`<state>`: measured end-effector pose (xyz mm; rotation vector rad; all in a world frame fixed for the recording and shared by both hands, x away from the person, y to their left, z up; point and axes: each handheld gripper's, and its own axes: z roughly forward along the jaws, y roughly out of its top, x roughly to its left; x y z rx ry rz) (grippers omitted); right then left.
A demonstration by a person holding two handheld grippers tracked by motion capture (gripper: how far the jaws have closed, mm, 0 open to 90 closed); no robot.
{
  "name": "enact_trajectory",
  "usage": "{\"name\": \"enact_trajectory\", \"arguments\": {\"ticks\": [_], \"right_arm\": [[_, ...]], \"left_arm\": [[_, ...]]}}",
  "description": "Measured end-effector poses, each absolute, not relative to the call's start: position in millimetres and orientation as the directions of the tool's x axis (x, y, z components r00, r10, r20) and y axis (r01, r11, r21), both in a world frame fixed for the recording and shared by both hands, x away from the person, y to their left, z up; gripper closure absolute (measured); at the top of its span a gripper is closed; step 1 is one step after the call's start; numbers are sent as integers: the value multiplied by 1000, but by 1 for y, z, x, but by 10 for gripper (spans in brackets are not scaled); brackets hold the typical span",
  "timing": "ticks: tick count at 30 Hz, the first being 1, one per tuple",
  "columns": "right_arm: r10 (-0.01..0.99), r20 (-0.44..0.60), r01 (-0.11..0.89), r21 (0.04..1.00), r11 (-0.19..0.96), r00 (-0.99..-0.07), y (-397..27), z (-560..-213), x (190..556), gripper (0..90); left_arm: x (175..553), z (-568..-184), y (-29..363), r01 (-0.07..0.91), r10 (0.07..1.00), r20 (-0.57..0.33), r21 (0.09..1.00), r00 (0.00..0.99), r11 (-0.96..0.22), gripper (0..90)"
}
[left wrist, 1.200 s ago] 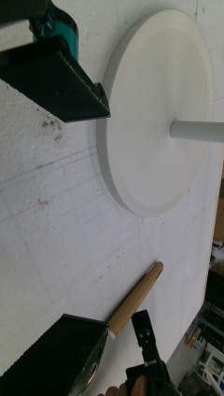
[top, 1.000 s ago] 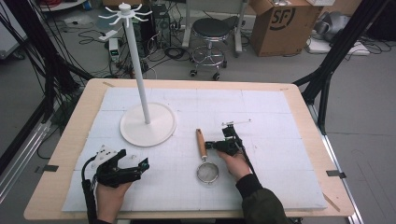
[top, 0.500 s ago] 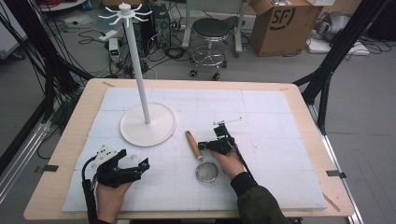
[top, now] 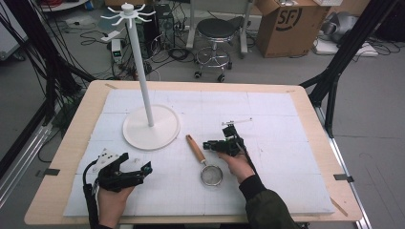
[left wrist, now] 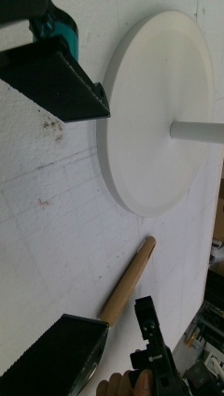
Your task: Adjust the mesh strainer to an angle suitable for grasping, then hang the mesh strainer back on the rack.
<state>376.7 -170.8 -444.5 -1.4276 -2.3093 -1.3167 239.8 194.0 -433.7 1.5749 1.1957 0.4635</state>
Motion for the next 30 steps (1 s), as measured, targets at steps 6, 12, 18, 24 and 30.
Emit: {"name": "enact_trajectory", "arguments": {"ticks": [6, 12, 18, 24, 30], "right_arm": [[642, 532, 781, 600, 174, -552, -169, -441, 372, 585], [624, 541, 782, 592, 195, -565, -165, -438, 367, 481], [618, 532, 775, 595, 214, -579, -163, -435, 362, 404], [623, 533, 786, 574, 231, -572, -157, -438, 359, 418], [631, 534, 801, 542, 254, -562, -152, -442, 356, 489]], "left_arm": [[239, -433, 194, 454, 864, -272, 889, 423, 58, 16], [240, -434, 194, 454, 866, -270, 889, 422, 56, 16], [240, -434, 193, 455, 865, -271, 889, 422, 56, 16], [240, -433, 193, 455, 866, -269, 889, 422, 54, 16], [240, -433, 192, 455, 864, -268, 889, 426, 51, 16]]}}
